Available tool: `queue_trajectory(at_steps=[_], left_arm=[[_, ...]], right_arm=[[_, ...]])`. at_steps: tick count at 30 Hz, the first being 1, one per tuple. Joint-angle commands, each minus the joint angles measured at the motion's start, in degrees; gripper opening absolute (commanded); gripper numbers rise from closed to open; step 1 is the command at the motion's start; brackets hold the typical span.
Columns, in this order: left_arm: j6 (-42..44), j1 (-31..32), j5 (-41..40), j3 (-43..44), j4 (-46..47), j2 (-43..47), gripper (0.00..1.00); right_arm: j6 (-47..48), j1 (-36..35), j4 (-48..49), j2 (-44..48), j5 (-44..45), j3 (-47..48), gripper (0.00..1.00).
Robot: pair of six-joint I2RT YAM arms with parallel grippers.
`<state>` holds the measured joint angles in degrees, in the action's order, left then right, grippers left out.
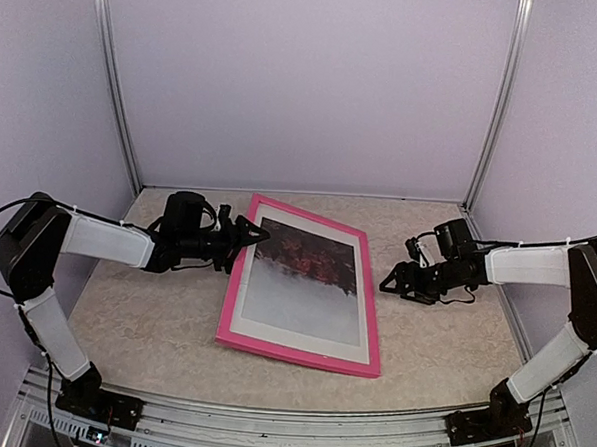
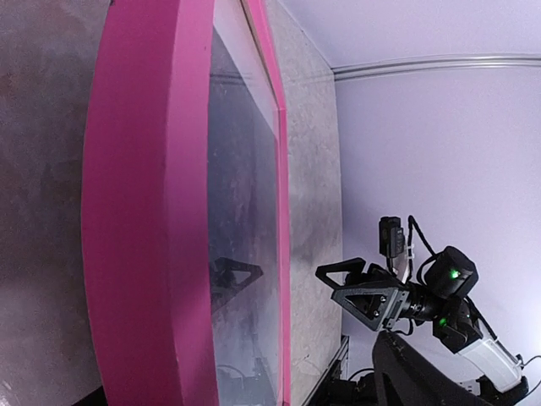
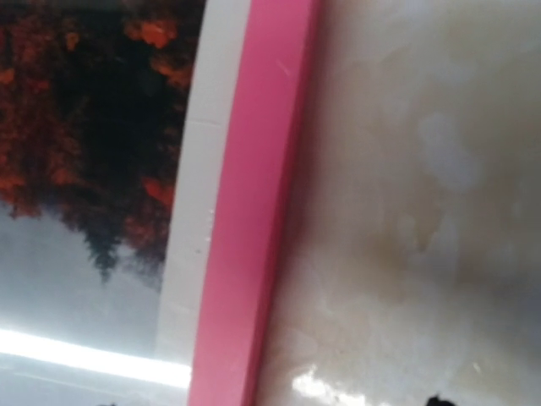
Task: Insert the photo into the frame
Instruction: Place the photo frame at the center of the board.
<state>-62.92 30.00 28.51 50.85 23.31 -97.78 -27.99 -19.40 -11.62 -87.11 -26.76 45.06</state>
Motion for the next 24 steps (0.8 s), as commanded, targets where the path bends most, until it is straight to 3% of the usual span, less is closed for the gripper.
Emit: queue_trajectory(at_steps=[1, 7, 24], left_arm=[[5.93, 0.41, -4.12, -1.85, -2.4, 2.19, 0.81], [10.51, -0.39, -10.77, -5.84, -5.99, 3.28, 0.85], [17.2, -2.91, -19.39, -9.76, -11.03, 4.12, 0.88]], right_arm=[[-0.36, -1.79, 2.81, -1.91, 2.39, 1.17, 0.78], [-0.28, -2.13, 3.39, -2.86, 2.62, 1.02, 0.77], [0.89, -2.26, 2.33, -2.36, 6.01, -0.06, 0.77]])
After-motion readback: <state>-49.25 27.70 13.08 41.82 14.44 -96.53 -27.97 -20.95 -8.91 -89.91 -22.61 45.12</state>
